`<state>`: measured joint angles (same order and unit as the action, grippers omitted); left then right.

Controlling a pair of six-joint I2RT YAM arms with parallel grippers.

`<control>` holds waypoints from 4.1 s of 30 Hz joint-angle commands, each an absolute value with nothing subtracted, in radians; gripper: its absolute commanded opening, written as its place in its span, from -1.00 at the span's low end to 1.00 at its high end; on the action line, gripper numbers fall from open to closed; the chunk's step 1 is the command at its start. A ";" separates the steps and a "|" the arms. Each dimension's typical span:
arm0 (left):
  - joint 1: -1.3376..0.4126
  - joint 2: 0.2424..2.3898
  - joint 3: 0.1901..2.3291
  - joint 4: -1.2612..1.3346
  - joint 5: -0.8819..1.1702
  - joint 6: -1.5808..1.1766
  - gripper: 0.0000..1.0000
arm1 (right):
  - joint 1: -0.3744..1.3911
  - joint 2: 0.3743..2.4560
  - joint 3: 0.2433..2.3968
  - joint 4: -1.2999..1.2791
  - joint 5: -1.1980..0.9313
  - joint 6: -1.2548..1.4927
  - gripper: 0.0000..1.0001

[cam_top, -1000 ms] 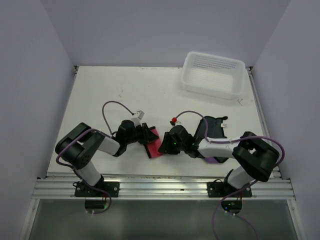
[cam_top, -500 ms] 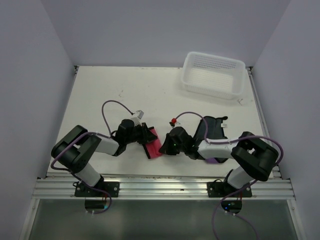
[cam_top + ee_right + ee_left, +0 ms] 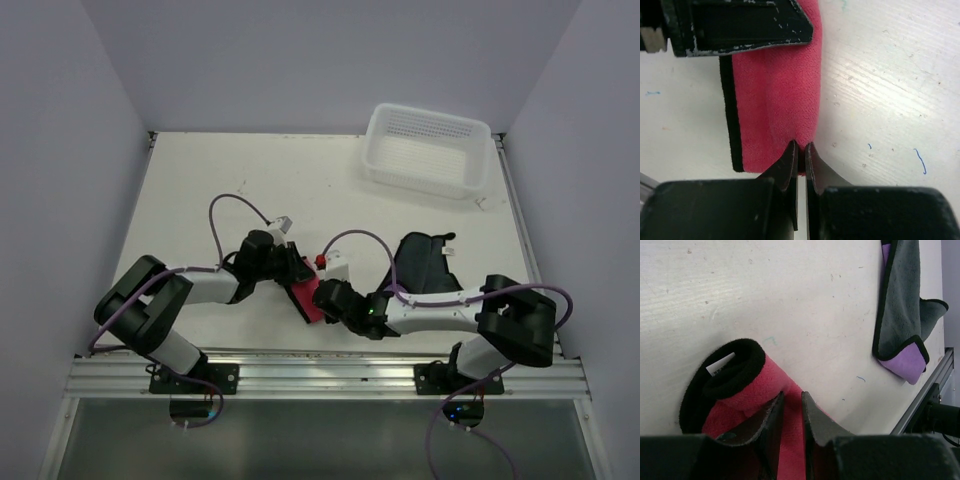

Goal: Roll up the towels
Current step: Roll the towel

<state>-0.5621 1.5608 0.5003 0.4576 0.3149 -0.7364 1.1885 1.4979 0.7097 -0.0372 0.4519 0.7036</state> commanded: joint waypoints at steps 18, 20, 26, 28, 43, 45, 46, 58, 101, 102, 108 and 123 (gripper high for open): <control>-0.555 1.381 0.520 0.304 0.236 -0.706 -0.49 | 1.471 1.730 0.922 -0.342 0.922 0.568 -1.00; -0.555 1.371 0.515 0.302 0.236 -0.712 -0.49 | 1.485 1.767 0.952 -0.371 0.940 0.566 -1.00; -0.555 1.327 0.492 0.310 0.252 -0.741 -0.50 | 1.531 1.864 1.043 -0.468 1.003 0.572 -1.00; -0.555 1.298 0.480 0.307 0.252 -0.745 -0.50 | 1.545 1.887 1.064 -0.500 1.020 0.568 -1.00; -0.640 1.244 0.370 0.342 0.224 -0.784 -0.50 | 1.568 2.025 1.189 -0.609 1.014 0.563 -1.00; -0.649 1.264 0.336 0.366 0.221 -0.798 -0.51 | 1.568 2.023 1.189 -0.604 1.008 0.558 -1.00; -0.658 1.272 0.327 0.388 0.218 -0.802 -0.52 | 1.568 2.022 1.187 -0.600 1.005 0.557 -1.00; -0.689 1.341 0.196 0.419 0.097 -0.831 -0.66 | 1.566 1.947 1.146 -0.531 0.962 0.568 -0.95; -0.689 1.382 0.075 0.549 0.081 -0.896 -0.91 | 1.080 1.463 0.575 0.141 0.063 0.884 -0.16; -0.689 1.384 0.074 0.551 0.080 -0.897 -0.91 | 1.081 1.476 0.575 0.138 0.061 0.884 -0.16; -0.689 1.387 0.072 0.549 0.066 -0.913 -0.91 | 1.080 1.483 0.549 0.161 0.046 0.903 -0.36; -0.687 1.361 0.211 0.421 0.061 -0.858 -0.81 | 1.088 1.361 0.589 0.007 0.170 0.752 -1.00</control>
<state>-0.6830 1.3388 0.1814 0.6342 0.1169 -0.9325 1.0801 1.4109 0.5514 0.1341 0.0944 0.8410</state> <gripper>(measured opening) 0.088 0.028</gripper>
